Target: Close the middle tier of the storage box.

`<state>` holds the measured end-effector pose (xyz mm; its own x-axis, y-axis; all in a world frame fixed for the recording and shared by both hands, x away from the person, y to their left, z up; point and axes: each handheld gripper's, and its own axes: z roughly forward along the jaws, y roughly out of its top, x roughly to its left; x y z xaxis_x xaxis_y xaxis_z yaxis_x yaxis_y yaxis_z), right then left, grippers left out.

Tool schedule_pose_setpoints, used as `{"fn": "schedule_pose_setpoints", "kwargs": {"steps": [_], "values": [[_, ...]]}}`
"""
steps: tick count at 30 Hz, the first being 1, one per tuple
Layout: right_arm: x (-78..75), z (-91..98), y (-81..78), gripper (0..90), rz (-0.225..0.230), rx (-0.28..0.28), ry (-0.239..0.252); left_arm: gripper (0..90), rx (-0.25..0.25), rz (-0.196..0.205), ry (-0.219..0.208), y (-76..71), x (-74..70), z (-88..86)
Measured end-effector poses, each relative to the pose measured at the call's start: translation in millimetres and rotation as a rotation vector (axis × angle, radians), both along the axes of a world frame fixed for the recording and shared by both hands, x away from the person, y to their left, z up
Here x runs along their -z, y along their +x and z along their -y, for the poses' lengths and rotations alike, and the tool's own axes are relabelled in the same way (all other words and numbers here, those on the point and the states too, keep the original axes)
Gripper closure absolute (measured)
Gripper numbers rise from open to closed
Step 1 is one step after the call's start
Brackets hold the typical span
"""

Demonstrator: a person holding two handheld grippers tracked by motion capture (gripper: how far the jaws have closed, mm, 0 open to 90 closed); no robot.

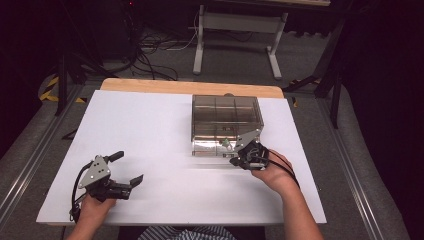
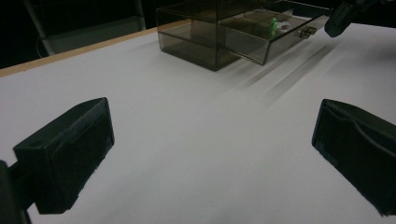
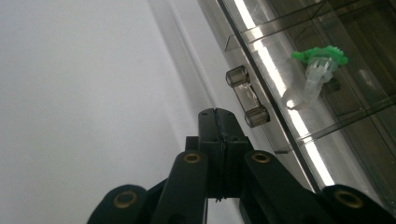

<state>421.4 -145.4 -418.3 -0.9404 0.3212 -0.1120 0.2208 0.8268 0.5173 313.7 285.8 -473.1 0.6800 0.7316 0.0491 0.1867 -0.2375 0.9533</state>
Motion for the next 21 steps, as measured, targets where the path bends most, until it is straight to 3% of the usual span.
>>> {"fn": "schedule_pose_setpoints", "kwargs": {"steps": [11, 21], "values": [[12.4, 2.1, 6.8, 90.0, -0.022, 0.018, -0.031, 0.2, 0.002, 0.0, 0.0, -0.1, 0.0, 0.0], [16.9, 4.5, 11.1, 90.0, -0.016, 0.036, -0.027, 0.2, 0.002, 0.001, 0.001, -0.1, 0.0, 0.1]]}}
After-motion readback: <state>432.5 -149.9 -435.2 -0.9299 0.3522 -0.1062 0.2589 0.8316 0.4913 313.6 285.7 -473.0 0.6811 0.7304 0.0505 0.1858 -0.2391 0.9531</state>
